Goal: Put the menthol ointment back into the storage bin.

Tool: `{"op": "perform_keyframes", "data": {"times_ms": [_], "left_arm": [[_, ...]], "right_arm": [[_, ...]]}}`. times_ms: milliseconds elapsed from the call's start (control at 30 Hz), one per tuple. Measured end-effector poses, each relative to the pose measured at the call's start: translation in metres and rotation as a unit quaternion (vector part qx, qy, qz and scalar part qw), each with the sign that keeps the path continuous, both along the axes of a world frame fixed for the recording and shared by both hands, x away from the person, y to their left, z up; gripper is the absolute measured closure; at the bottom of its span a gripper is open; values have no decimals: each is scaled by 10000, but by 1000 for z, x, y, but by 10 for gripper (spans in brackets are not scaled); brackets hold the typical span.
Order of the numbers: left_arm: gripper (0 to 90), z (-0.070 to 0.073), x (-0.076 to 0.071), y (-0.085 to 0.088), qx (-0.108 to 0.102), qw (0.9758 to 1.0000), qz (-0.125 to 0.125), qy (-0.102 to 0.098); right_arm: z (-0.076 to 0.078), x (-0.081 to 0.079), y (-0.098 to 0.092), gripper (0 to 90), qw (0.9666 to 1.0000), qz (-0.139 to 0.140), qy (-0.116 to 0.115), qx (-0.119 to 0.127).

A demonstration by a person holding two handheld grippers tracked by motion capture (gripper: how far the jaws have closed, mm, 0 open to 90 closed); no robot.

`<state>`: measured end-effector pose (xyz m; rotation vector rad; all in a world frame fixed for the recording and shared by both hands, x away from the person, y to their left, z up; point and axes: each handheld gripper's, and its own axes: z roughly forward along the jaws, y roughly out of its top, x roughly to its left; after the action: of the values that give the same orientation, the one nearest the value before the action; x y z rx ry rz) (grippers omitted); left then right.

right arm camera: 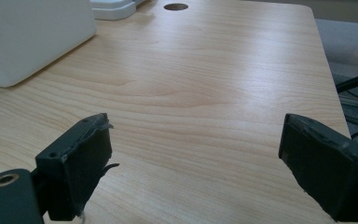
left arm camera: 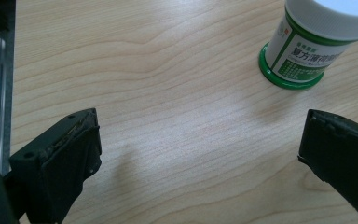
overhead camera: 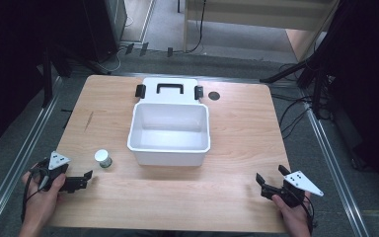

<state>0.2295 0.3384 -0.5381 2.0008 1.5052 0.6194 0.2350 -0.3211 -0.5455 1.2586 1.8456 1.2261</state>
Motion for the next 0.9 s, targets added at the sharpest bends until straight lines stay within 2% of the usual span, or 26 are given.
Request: {"op": "perform_keyframes", "data": {"times_ms": [33,67,100,133,167,200,233,267,300,367,400,433,467,500,567,600,633,667,700,800,833,867,900], "left_arm": [[0,7,4,-1,6,9998,-79,206],[0,7,4,-1,6,9998,-79,206],[0,14,8,-3,165,9990,-127,394],[0,14,8,-3,165,9990,-127,394],[0,22,12,-5,241,9980,-169,568],[0,22,12,-5,241,9980,-169,568],[0,28,16,-8,360,9965,-206,722],[0,28,16,-8,360,9965,-206,722],[0,34,19,-11,474,9943,-283,915],[0,39,23,-15,617,9909,-364,1138],[0,39,23,-15,617,9909,-364,1138],[0,42,27,-20,772,9857,-436,1433],[0,42,27,-20,772,9857,-436,1433],[0,44,31,-26,946,9794,-562,1695],[0,45,35,-32,1059,9734,-668,1919],[0,45,35,-32,1059,9734,-668,1919],[0,47,40,-37,1079,9697,-677,2084],[0,47,40,-37,1079,9697,-677,2084],[4,48,46,-42,1150,9662,-706,2197],[74,50,53,-48,1223,9639,-648,2275],[75,52,56,-49,1278,9610,-739,2339],[78,52,58,-51,1289,9594,-795,2379],[119,53,60,-53,1316,9590,-822,2371]], "right_arm": [[0,0,0,96,10000,4,0,8],[0,0,0,96,10000,4,0,8],[0,0,0,96,10000,2,-3,-1],[0,0,0,96,10000,3,-4,0],[0,0,0,96,10000,0,0,4],[0,0,0,96,10000,0,0,4],[0,0,0,96,10000,9,-4,4],[0,0,0,96,10000,14,-6,12],[0,0,0,96,10000,18,-5,15],[0,0,0,96,10000,17,-6,23],[0,0,0,96,10000,17,-6,23],[0,0,0,96,10000,19,-12,20],[0,0,0,96,10000,19,-12,20],[0,0,0,96,10000,22,-10,21],[0,0,0,96,10000,21,-8,23],[0,0,0,96,10000,21,-8,23],[0,0,0,96,10000,21,-7,24],[0,0,0,96,10000,21,-8,23],[0,0,0,96,10000,21,-8,17],[0,0,0,96,10000,23,-12,24],[0,0,0,96,10000,23,-12,26],[0,0,0,96,10000,23,-11,29],[0,0,0,96,10000,25,-11,31]]}}
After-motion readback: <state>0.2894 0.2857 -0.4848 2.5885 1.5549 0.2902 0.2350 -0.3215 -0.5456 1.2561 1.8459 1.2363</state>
